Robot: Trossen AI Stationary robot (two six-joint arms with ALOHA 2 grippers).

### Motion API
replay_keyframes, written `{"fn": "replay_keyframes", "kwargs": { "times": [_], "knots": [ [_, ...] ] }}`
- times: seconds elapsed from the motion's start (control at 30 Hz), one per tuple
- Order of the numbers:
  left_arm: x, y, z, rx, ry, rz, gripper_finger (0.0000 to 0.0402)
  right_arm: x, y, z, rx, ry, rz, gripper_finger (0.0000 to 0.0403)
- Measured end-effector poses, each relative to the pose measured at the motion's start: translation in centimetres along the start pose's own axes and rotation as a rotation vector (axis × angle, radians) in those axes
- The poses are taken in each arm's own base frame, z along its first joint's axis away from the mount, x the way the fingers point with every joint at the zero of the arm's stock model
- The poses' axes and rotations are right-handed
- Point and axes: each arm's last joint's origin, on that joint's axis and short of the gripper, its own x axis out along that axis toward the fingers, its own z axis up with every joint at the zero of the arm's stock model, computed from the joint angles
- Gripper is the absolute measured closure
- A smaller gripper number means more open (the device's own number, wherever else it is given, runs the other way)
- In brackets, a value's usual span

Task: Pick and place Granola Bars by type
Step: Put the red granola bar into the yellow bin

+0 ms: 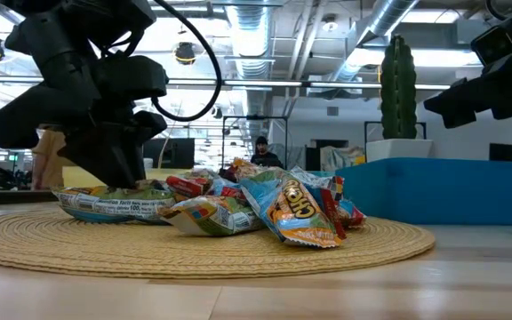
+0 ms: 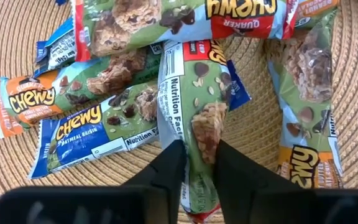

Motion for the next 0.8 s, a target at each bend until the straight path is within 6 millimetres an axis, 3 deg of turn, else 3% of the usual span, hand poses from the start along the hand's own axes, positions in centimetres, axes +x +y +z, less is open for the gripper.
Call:
{"fn": "replay_keyframes", "kwargs": {
  "times": [0.2,0.43,0.8],
  "knots": [
    [0.0,-0.2,0.0,0.008,-0.002,-0.005,0.0364,0.0,0.0,0.0,0.0,0.0,0.0,0.0249],
    [-0.5,-0.5,0.2,0.014,-0.025,-0.013,0.0371,0.0,0.0,0.0,0.0,0.0,0.0,0.0249],
    [-3.6,0.2,1.0,-0.001,-0.138,0.038,0.0372,0.0,0.0,0.0,0.0,0.0,0.0,0.0249]
  ]
}}
